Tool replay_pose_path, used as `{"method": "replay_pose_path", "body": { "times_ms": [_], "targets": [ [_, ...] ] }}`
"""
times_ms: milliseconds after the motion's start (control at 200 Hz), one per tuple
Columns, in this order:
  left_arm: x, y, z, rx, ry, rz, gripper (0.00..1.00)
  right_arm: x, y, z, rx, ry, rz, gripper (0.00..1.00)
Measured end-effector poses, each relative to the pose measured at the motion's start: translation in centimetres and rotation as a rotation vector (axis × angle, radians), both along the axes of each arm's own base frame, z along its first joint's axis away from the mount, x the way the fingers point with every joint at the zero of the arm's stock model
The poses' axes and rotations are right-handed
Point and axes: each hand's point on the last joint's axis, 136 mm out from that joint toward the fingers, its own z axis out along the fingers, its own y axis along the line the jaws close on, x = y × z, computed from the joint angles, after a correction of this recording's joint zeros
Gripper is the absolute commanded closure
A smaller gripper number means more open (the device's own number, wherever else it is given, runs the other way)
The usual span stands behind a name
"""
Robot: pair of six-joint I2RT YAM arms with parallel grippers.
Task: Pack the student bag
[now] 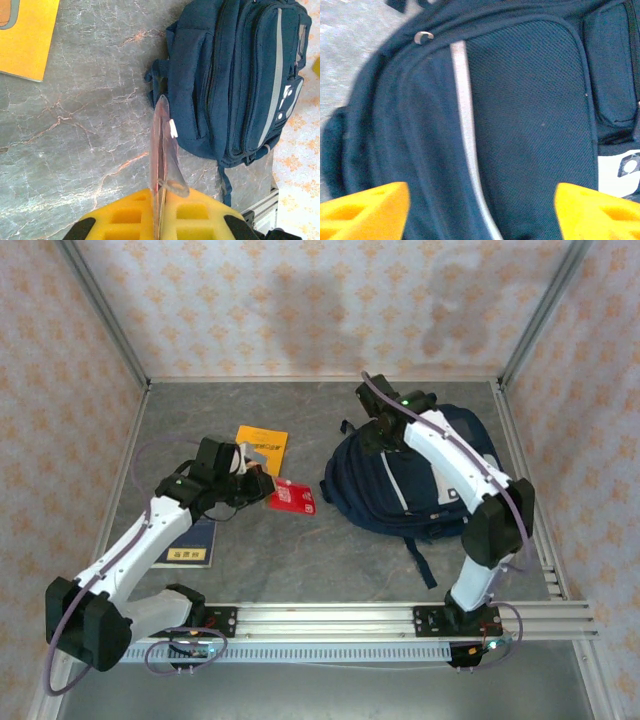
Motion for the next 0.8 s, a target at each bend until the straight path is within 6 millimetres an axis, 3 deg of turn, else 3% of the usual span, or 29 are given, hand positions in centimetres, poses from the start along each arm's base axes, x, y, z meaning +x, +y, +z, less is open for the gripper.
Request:
{"method": "replay_pose_path", "body": {
  "times_ms": [210,606,801],
  "targets": [
    [0.3,-0.1,-0.2,0.005,0.014,0.000,1.00,0.0,0.0,-3.7,-0.053,0.096,0.002,0.21],
    [0.4,-0.1,-0.2,0.004,0.014,0.000,1.00,-1.6,0.7,-7.4,-0.010,0.185,0.021,0.22],
    [0.4,-0.1,-0.2,0.004,0.013,0.000,1.00,-1.6,1.1,-8.1,0.015,0.184,0.027,0.27]
  ]
}}
